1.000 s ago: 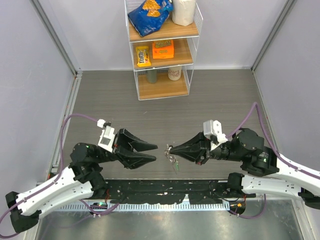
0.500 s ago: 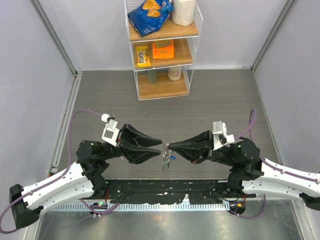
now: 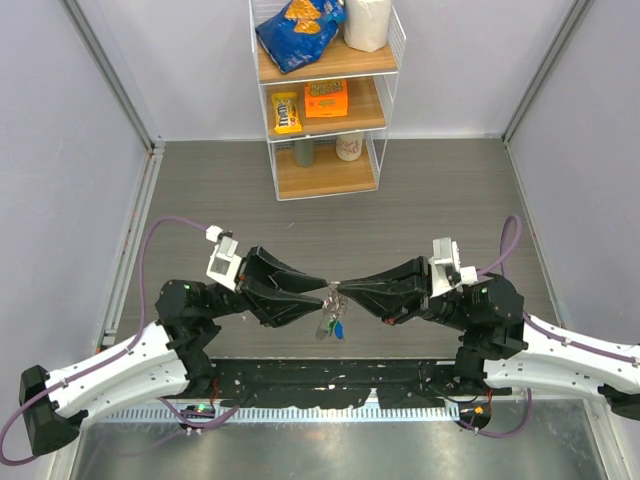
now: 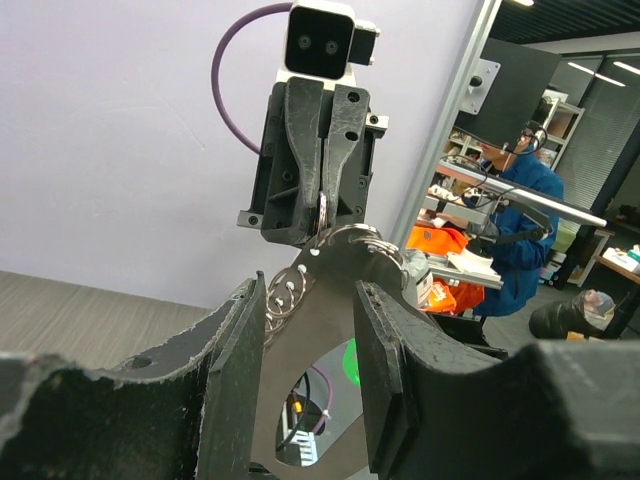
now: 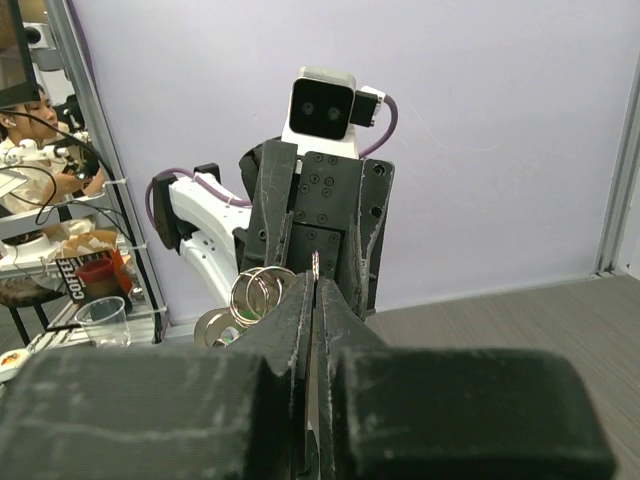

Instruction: Put the keys on the keyring

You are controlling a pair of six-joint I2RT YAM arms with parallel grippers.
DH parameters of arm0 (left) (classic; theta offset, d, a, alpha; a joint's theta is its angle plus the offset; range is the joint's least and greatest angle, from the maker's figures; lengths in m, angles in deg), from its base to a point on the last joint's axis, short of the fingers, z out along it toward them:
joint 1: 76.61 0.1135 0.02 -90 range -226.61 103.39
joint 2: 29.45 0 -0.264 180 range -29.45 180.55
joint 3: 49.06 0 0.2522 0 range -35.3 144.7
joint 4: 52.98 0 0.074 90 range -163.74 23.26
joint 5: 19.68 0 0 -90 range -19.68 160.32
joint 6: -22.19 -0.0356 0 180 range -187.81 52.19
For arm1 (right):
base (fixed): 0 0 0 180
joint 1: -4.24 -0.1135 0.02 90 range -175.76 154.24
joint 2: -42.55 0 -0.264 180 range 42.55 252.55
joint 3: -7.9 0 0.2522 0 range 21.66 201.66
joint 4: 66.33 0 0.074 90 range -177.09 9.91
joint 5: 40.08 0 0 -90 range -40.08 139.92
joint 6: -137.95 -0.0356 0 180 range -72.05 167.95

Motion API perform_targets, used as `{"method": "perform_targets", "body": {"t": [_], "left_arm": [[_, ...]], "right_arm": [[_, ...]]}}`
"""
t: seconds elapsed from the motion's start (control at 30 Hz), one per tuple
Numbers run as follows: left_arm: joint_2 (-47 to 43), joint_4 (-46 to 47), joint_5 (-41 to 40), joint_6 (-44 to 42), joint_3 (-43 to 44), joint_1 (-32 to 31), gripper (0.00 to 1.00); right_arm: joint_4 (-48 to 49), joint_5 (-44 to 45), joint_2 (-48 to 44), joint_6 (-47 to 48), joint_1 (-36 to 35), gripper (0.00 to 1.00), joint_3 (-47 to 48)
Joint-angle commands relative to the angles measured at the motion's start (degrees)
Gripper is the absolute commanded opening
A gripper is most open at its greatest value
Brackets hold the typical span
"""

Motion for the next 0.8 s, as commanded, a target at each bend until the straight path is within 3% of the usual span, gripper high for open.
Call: {"method": "perform_targets", "body": {"t": [0.0, 0.33, 0.53, 0.77], "left_arm": [[-1.2, 1.1, -0.2, -0.6, 2.3, 0.0, 0.45], [-6.7, -16.1, 0.8, -7.8, 5.2, 0.0, 0.46], [-8.5, -30.4, 2.1, -13.0, 9.8, 0.0, 0.47], [-7.2, -35.5, 6.2, -12.9, 12.1, 0.0, 0.49]], "right_arm": [[-4.3, 0.2, 0.0, 0.9, -0.1, 0.05, 5.4], [-33.8, -0.5, 2.0, 5.3, -0.2, 0.05, 17.8], [-53.8, -5.2, 9.4, 8.4, -0.1, 0.05, 29.8], [-69.8, -10.9, 16.2, 13.2, -0.2, 0.05, 39.8]]}}
